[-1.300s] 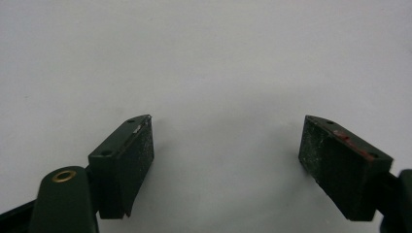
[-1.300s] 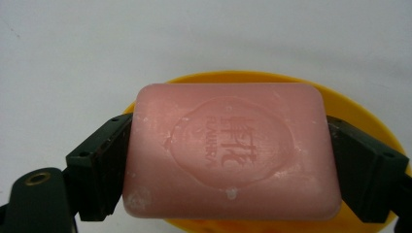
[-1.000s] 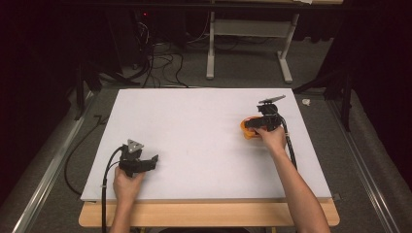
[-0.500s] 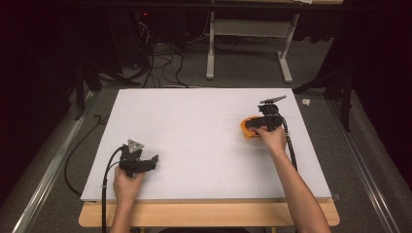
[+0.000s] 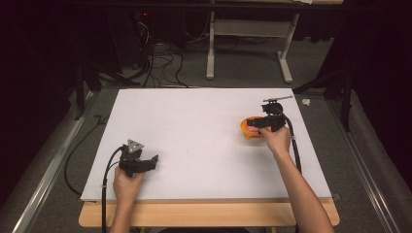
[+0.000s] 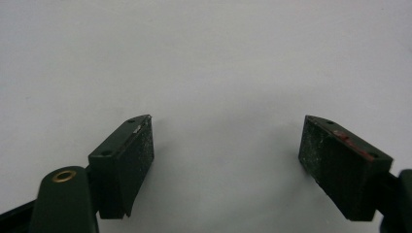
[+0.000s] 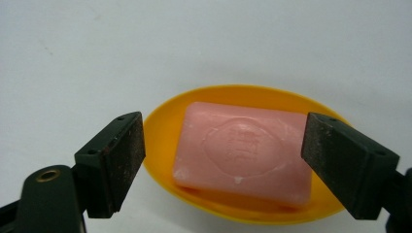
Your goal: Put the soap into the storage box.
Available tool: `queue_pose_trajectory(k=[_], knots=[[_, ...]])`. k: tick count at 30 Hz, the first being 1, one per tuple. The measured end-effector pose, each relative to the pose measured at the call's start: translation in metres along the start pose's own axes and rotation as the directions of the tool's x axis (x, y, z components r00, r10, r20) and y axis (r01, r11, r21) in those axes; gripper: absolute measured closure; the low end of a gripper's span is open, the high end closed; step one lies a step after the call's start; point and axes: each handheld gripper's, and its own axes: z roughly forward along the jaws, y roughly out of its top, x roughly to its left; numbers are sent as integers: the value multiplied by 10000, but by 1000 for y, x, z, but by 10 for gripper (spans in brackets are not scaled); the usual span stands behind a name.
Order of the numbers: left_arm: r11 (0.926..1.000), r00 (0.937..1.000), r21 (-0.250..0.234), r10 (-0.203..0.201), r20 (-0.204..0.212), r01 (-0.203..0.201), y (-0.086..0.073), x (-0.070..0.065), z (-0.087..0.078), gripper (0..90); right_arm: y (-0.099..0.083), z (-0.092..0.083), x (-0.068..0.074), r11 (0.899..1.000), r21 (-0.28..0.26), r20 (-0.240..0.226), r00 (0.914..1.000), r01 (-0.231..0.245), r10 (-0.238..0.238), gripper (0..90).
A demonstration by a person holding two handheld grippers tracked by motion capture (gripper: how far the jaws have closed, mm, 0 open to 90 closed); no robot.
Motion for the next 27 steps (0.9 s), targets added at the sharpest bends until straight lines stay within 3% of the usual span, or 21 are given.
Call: queue_pose_trajectory(k=[7, 27], knots=[[10000, 10000, 10, -10, 9, 10, 0, 0, 0, 208, -6, -10, 5, 9968, -507, 33, 9980, 625, -624, 192], [10000, 10000, -5, -10, -10, 10, 0, 0, 0, 208, -33, -45, 10, 9789, -1792, -301, 9940, 982, -1052, 241]])
